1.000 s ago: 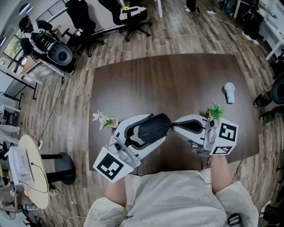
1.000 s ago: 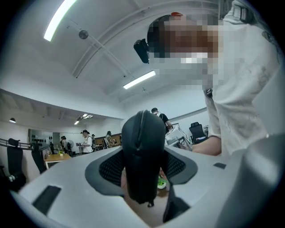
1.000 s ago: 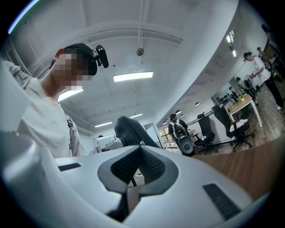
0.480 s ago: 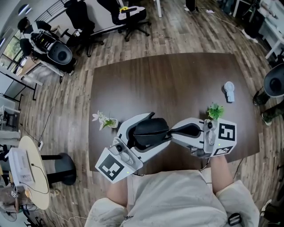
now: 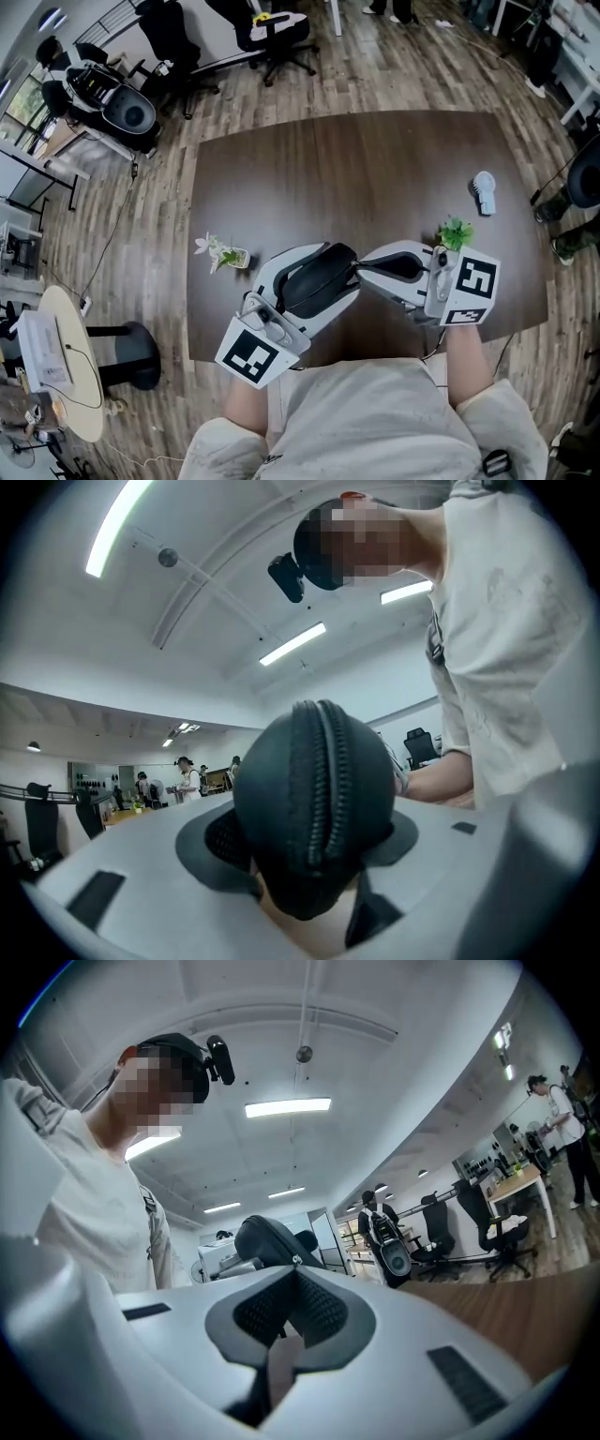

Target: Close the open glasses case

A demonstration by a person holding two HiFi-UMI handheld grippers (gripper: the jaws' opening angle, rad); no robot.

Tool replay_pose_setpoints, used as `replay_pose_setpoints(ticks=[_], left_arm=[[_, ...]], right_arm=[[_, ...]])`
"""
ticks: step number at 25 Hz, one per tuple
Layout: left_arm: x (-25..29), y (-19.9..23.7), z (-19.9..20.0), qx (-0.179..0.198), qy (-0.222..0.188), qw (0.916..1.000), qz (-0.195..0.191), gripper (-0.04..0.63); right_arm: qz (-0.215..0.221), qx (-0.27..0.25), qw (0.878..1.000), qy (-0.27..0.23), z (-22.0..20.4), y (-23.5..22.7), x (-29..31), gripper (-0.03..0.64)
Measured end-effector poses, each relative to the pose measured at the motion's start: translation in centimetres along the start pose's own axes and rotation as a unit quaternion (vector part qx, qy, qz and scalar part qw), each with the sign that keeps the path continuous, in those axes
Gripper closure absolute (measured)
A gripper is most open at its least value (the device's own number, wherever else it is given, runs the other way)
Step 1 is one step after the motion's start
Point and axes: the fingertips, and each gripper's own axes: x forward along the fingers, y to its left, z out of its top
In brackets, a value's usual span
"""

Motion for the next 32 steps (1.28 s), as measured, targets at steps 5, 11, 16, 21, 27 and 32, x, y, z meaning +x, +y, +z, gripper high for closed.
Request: replay_pose_setpoints(ticks=[5, 11, 16, 21, 27, 32], left_arm=[[0.4, 0.0, -0.4, 0.024, 0.025, 0.9994, -0.003, 0.331], [0.8, 0.0, -1.3, 0.085, 0.069, 0.9939, -0.01, 0.339], [1.4, -0.3, -3.3, 0.115, 0.094, 0.9889, -0.006, 0.342], [1.4, -0.2, -7.3, 0.142, 0.168, 0.9755, -0.007, 0.341], [1.7, -0.1, -10.1, 0.153, 0.219, 0.9636, -0.011, 0.342], [1.9, 0.3, -8.7, 0.142, 0.186, 0.9721, 0.006, 0.332]], right_arm=[[-0.008, 0.012, 1.0, -0.007, -0.3, -0.6, -0.1, 0.617], [-0.021, 0.0, 1.0, 0.018, -1.1, -1.0, 0.3, 0.617], [-0.035, -0.039, 0.996, 0.078, -2.4, -1.3, 0.3, 0.617], [-0.001, -0.046, 0.994, 0.096, -2.4, 0.2, 0.8, 0.615], [0.032, -0.053, 0.993, 0.105, -2.9, 2.8, 2.8, 0.615], [0.047, -0.045, 0.995, 0.071, -1.8, 3.4, 3.2, 0.617]])
